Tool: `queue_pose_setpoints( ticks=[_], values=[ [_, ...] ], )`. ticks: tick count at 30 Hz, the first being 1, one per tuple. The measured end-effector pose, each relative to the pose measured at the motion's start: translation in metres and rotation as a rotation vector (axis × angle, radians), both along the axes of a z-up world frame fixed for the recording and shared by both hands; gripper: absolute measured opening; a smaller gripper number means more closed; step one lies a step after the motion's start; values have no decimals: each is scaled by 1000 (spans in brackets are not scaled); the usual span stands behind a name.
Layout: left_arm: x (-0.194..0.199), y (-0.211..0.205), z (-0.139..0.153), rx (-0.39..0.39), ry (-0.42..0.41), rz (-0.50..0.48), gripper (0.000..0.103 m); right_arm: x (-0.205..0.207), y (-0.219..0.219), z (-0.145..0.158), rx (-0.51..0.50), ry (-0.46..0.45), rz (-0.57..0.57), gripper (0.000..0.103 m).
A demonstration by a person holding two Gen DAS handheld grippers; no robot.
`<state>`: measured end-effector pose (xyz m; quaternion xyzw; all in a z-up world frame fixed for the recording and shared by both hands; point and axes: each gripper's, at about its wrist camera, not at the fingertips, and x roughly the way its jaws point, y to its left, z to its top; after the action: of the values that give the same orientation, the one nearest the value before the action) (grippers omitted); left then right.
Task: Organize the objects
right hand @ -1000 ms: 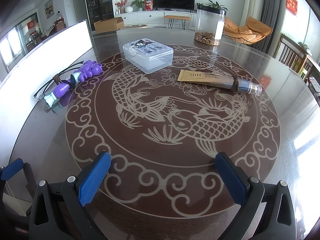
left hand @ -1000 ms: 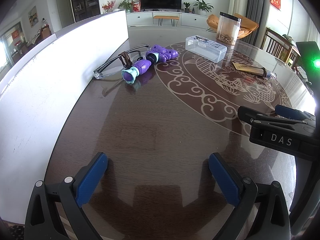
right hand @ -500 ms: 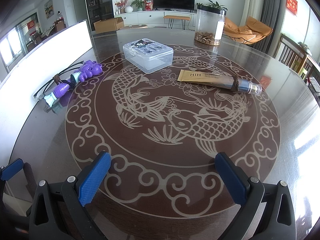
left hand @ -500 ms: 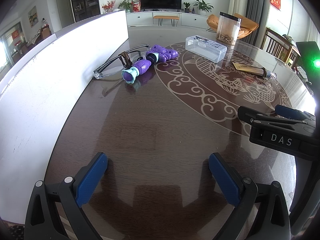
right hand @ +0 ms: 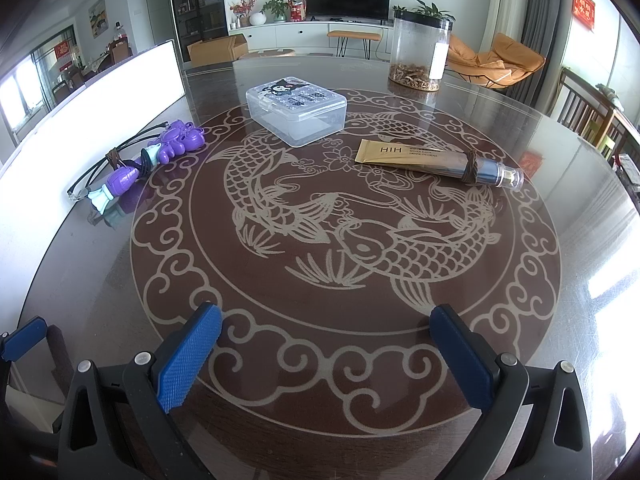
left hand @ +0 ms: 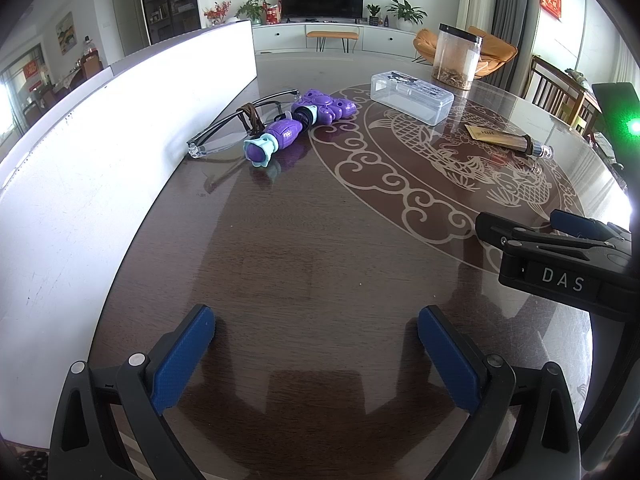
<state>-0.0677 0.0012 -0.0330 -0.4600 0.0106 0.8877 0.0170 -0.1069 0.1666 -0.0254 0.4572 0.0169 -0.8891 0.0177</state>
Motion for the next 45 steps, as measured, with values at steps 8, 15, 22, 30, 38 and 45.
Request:
queue_pose_setpoints(
  ticks=[8,15,22,30,38,45],
  values=[
    [0,0,0,0,0,0,103,0,0,-1,0,0,0,103],
    [0,0,0,0,0,-1,103,0,0,0,0,0,0,103],
    [0,0,0,1,-1,-3,103,0,0,0,0,0,0,103],
    [4,5,0,-1,0,-29,103,0,0,0,0,0,0,103],
    [4,5,0,-1,-1,-32,103,0,0,1,0,0,0,103],
    [4,5,0,-1,-2,-33,103,0,0,-1,0,0,0,103]
  ],
)
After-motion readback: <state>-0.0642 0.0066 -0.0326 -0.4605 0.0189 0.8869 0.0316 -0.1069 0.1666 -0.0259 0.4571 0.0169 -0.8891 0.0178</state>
